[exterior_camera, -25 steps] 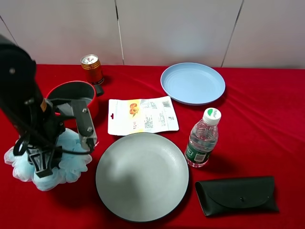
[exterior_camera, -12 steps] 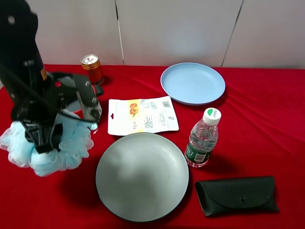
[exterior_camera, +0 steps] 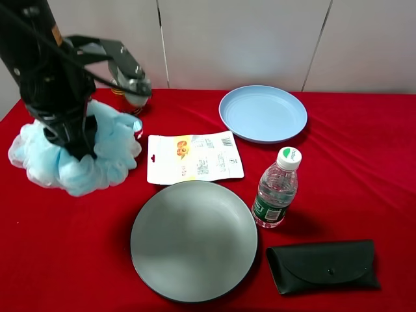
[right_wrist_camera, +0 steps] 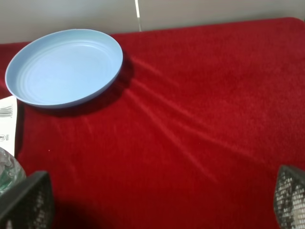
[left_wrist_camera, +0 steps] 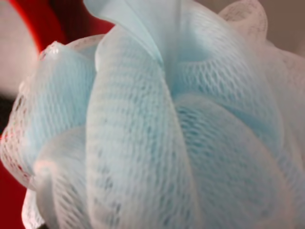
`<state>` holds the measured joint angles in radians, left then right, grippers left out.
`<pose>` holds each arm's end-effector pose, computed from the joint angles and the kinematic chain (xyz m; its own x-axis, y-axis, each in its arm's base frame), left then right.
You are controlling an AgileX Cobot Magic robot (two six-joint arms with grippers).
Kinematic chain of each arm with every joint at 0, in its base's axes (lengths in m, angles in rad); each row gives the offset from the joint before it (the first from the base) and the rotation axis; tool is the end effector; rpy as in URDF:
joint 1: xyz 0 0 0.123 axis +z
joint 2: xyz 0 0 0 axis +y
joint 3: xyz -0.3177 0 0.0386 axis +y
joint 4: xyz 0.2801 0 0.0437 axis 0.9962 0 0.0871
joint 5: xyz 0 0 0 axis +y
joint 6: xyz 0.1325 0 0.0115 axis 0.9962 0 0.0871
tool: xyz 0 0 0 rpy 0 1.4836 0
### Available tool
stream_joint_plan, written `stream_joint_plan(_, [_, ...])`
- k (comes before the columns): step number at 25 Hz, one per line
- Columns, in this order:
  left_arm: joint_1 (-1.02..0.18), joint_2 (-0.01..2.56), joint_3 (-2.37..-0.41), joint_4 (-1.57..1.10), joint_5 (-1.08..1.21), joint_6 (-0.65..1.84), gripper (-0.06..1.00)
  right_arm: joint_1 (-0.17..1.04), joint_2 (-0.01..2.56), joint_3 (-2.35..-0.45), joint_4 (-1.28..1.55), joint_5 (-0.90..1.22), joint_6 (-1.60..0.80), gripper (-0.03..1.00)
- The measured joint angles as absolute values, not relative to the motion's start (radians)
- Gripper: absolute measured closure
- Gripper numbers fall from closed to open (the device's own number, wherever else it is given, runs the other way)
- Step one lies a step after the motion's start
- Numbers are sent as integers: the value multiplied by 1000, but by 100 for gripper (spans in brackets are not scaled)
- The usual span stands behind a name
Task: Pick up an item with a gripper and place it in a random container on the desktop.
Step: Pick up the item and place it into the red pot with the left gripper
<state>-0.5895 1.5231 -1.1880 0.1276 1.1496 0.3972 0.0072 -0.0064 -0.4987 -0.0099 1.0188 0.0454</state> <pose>0.2791 -0.1681 0.2613 -0.5044 0.8567 -0.1083 0.8377 0.5159 0.1792 0.0271 -0.0009 0.2783 -0.4133 0.0372 -0.9098 0.0171 0.9993 0.0331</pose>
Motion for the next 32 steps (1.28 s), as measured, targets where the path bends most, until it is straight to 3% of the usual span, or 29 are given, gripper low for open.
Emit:
stream_joint_plan(22, [-376,1573,-1251,192,1002,364,53,7,-6,-499,-10,1019,45,28])
stream_joint_plan(32, [-367,1687,-1258,267,860,362,55,7,-6,-499,-10,1019,45,28])
